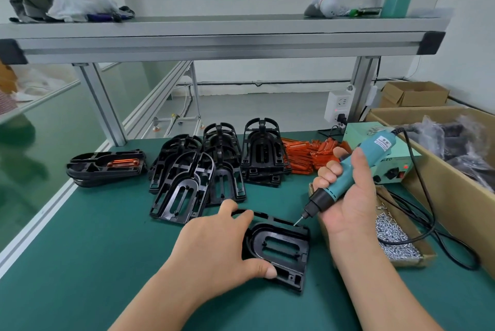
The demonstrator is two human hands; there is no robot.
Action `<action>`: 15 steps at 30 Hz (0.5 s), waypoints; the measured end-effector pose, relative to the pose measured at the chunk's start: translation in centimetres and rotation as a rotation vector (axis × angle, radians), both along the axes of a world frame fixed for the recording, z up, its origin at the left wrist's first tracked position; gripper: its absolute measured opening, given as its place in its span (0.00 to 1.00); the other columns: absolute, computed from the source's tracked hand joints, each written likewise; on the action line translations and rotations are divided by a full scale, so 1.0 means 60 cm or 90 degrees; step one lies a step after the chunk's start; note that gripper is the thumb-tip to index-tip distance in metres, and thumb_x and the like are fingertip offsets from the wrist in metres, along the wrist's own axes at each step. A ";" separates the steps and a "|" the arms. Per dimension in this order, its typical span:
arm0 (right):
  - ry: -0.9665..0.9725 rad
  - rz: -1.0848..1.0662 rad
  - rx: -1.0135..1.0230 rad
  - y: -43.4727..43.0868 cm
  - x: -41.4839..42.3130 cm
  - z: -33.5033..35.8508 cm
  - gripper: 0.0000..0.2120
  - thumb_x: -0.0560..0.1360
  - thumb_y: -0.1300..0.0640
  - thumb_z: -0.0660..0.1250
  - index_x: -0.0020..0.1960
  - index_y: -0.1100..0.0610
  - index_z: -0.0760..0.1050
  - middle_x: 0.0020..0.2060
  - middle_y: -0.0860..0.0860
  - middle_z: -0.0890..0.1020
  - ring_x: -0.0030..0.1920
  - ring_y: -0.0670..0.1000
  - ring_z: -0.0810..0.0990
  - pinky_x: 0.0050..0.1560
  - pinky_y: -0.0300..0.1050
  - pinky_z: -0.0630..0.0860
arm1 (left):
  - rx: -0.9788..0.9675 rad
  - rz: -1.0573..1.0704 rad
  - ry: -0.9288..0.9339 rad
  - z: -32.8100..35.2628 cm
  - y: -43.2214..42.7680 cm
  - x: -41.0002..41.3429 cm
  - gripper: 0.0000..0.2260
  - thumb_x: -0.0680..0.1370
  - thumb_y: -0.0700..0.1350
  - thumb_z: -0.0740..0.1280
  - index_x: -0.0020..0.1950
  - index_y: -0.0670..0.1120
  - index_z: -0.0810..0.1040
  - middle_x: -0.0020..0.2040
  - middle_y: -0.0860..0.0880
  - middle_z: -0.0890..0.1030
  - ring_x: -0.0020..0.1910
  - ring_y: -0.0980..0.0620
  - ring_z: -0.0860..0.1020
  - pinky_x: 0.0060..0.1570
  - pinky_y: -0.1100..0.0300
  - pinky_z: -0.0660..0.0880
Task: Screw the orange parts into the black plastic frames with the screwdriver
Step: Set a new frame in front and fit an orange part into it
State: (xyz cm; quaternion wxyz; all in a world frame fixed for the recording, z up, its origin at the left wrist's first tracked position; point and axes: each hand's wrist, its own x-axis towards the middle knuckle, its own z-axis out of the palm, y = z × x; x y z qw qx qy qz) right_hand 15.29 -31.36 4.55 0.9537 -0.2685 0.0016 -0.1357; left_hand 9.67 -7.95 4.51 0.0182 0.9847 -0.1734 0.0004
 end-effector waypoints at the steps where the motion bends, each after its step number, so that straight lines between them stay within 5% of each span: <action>1: 0.002 0.003 0.005 -0.001 -0.002 0.001 0.13 0.79 0.44 0.69 0.53 0.55 0.77 0.35 0.47 0.71 0.32 0.45 0.69 0.32 0.37 0.71 | 0.004 0.016 -0.006 -0.003 0.000 -0.004 0.54 0.58 0.89 0.49 0.77 0.61 0.61 0.74 0.57 0.64 0.52 0.47 0.83 0.49 0.50 0.80; 15: 0.105 0.066 -0.108 -0.036 -0.022 0.019 0.17 0.83 0.43 0.65 0.56 0.57 0.73 0.36 0.51 0.75 0.30 0.47 0.73 0.27 0.39 0.76 | -0.129 0.035 -0.023 -0.041 0.034 0.005 0.42 0.73 0.81 0.48 0.81 0.61 0.60 0.61 0.62 0.66 0.41 0.56 0.77 0.40 0.61 0.71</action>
